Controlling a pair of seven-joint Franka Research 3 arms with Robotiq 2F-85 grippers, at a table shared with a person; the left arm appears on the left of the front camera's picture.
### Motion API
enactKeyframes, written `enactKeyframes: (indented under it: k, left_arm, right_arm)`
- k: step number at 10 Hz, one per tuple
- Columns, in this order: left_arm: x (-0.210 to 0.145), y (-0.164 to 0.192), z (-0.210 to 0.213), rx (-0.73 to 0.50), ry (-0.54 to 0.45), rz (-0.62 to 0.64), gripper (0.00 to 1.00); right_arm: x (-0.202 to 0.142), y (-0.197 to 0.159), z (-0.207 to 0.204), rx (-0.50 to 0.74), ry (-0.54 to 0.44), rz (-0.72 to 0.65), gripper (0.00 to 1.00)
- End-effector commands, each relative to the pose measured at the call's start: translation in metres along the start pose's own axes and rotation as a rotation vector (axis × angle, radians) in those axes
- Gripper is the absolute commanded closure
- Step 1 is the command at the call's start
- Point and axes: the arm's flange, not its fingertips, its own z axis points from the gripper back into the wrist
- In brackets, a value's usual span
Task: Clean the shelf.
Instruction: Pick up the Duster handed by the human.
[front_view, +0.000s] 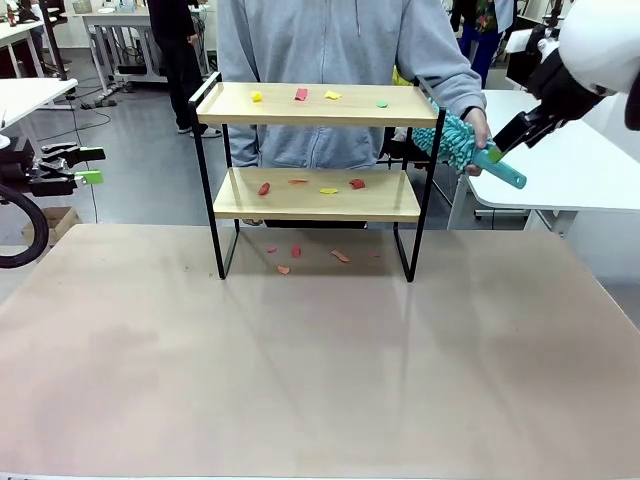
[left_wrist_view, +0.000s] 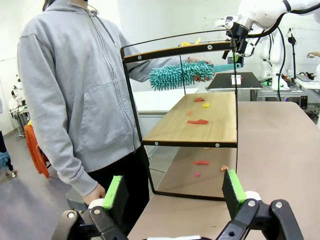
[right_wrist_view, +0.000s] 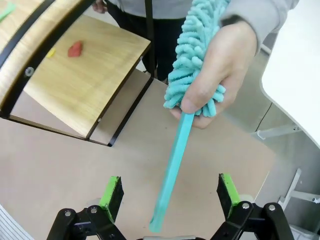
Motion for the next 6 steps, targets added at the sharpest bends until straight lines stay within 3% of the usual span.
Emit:
enactKeyframes:
  k: [1, 5, 6]
  left_arm:
    - [0.002, -0.001, 0.000, -0.001, 0.006, -0.004, 0.00]
    - [0.002, -0.001, 0.000, -0.001, 0.006, -0.004, 0.00]
    - [0.002, -0.001, 0.000, -0.001, 0.006, -0.004, 0.00]
  right_arm:
    - [-0.002, 0.005, -0.013, -0.043, 0.019, -0.033, 0.00]
    - [-0.005, 0.001, -0.030, -0.048, 0.029, -0.063, 0.00]
    - [-0.006, -0.001, -0.031, -0.049, 0.032, -0.074, 0.59]
